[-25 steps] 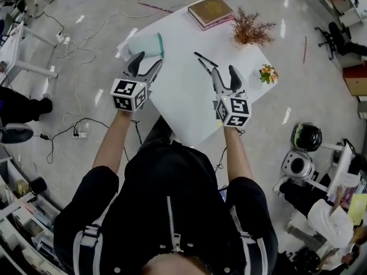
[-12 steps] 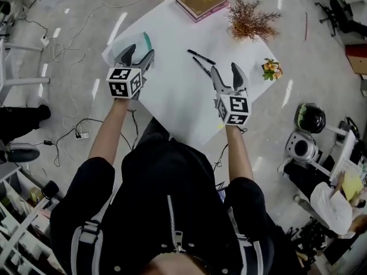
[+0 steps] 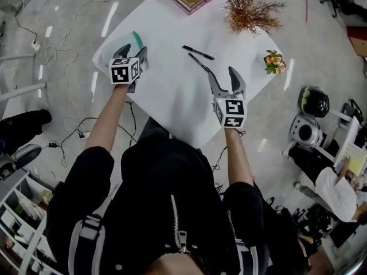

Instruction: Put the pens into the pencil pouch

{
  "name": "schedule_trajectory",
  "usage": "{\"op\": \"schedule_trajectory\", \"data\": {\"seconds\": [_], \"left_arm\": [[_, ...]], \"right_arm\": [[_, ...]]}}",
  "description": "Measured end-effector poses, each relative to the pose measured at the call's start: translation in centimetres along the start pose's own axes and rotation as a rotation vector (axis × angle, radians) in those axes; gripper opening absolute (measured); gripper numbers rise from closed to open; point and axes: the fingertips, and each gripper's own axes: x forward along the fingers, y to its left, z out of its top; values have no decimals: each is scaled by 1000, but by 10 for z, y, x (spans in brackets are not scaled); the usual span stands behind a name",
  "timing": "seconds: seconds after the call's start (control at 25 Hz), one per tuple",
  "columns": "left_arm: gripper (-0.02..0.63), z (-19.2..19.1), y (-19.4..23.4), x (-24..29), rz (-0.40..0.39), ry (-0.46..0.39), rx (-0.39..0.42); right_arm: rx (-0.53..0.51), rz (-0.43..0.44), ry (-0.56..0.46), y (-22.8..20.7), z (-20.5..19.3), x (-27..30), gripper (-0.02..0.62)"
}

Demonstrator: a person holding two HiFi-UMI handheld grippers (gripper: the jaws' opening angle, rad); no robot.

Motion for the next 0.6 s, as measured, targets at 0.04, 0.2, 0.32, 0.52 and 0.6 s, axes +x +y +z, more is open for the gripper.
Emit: {"op": "schedule_trajectory", "data": {"seconds": [0.04, 0.2, 0.32, 0.52, 0.6], "left_arm": [[299, -4, 3, 7, 5, 18, -1], [299, -19, 15, 34, 31, 84, -27], [291, -33, 27, 49, 63, 123, -81], [177, -45, 41, 56, 108, 140, -153], [131, -42, 39, 57, 98, 125, -155]], "right_arm": [[4, -3, 15, 1, -4, -1, 282], [25, -16, 40, 5, -15, -4, 282], [37, -32, 50, 6, -22, -6, 282], [46, -47, 77, 1, -33, -5, 282], [50, -49, 86, -1, -37, -1, 282]]}}
